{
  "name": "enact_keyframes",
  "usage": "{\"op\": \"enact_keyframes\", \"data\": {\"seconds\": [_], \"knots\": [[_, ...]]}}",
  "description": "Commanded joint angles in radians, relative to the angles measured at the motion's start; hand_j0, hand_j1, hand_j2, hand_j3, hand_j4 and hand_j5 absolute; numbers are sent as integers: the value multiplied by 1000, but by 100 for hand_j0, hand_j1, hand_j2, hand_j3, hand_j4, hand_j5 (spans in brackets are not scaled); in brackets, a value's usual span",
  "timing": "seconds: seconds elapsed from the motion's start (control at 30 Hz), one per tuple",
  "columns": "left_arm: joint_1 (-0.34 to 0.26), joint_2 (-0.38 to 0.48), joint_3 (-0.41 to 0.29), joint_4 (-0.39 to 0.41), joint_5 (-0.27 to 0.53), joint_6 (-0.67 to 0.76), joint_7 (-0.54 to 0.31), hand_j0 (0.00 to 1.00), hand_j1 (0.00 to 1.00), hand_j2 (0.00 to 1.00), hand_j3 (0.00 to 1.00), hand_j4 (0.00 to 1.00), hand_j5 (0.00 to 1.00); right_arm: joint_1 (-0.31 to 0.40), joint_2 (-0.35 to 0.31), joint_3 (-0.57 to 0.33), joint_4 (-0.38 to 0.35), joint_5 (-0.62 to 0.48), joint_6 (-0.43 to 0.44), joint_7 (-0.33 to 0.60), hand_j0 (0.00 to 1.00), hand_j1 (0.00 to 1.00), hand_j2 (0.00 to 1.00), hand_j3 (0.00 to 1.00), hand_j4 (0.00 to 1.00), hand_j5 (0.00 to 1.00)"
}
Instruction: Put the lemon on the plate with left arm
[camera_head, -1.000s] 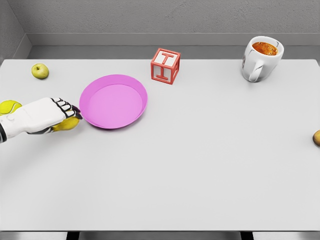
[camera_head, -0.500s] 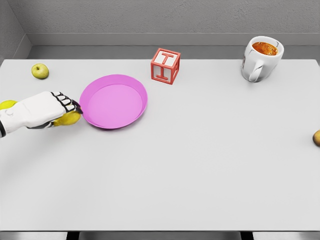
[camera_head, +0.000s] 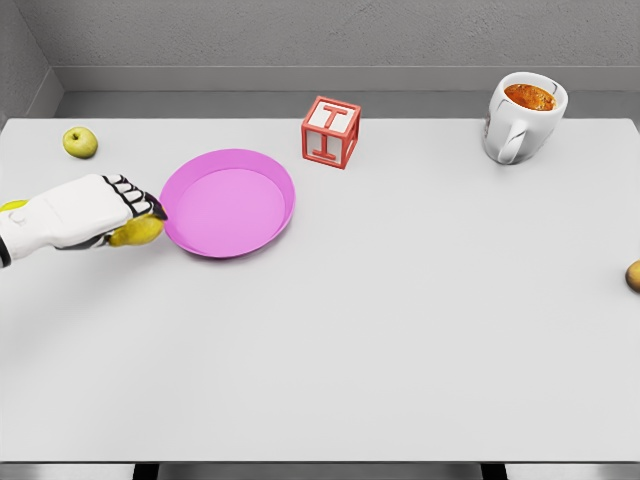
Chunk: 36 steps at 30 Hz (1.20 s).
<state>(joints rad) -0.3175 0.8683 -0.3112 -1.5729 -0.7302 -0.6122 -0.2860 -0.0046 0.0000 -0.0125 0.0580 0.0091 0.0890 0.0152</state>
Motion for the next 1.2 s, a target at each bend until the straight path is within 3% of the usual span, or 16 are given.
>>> {"op": "enact_keyframes", "data": {"seconds": [0.0, 0.87, 1.17], "knots": [[0, 0, 1, -1, 6, 1, 1, 64, 64, 64, 64, 64, 64, 2, 0, 0, 0, 0, 0, 0, 100, 100, 100, 100, 100, 100], [-40, -14, -3, -21, 23, 1, -1, 63, 63, 63, 63, 63, 63, 0, 0, 0, 0, 0, 0, 0, 100, 100, 100, 100, 100, 100], [-51, -57, -6, -22, 23, 1, -5, 63, 63, 63, 63, 63, 63, 0, 0, 0, 0, 0, 0, 0, 100, 100, 100, 100, 100, 100]]}}
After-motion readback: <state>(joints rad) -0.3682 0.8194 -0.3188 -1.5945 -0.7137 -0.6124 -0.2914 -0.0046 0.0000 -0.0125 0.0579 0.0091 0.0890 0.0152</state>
